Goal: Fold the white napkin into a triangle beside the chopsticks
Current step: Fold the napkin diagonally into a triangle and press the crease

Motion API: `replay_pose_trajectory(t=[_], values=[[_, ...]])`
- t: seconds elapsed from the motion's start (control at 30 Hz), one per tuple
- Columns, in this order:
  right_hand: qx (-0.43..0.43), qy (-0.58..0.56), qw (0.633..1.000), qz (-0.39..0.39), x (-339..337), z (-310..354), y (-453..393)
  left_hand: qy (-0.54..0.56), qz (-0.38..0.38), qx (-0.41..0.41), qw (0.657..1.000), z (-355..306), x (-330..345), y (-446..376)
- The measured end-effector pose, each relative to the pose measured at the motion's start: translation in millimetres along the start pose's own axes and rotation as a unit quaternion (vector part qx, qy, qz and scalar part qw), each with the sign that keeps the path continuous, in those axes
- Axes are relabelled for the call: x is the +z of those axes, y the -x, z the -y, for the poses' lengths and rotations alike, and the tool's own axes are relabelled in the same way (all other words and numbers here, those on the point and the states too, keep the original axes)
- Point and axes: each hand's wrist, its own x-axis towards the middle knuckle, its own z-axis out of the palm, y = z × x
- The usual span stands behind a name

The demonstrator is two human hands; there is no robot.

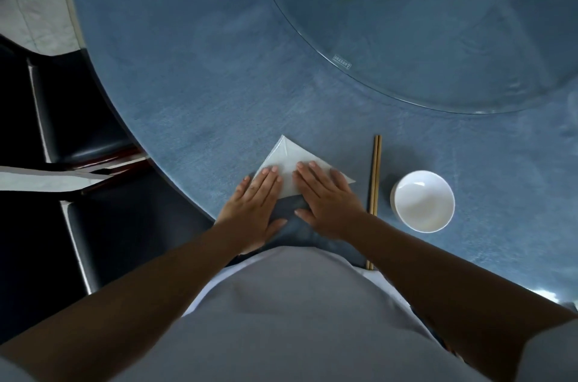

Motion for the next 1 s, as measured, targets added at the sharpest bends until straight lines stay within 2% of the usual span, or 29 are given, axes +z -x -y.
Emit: replay_pose_trajectory(t=[0.37,0.53,0.77,1.0], values=[[0.09,0.011,0.996,0.023,8,-22,5,-0.013,0.048,-0.081,0.996,9,2,33],[0.147,-0.003,0.989,0.002,8,-24,4,0.004,0.039,-0.113,0.993,5,0,40],[0.059,-0.004,0.998,-0.012,8,1,1,-0.01,0.022,-0.071,0.997,-16,-7,17],[0.055,0.01,0.998,0.013,9,-9,-4,-0.011,0.033,-0.08,0.996,-7,-1,26]])
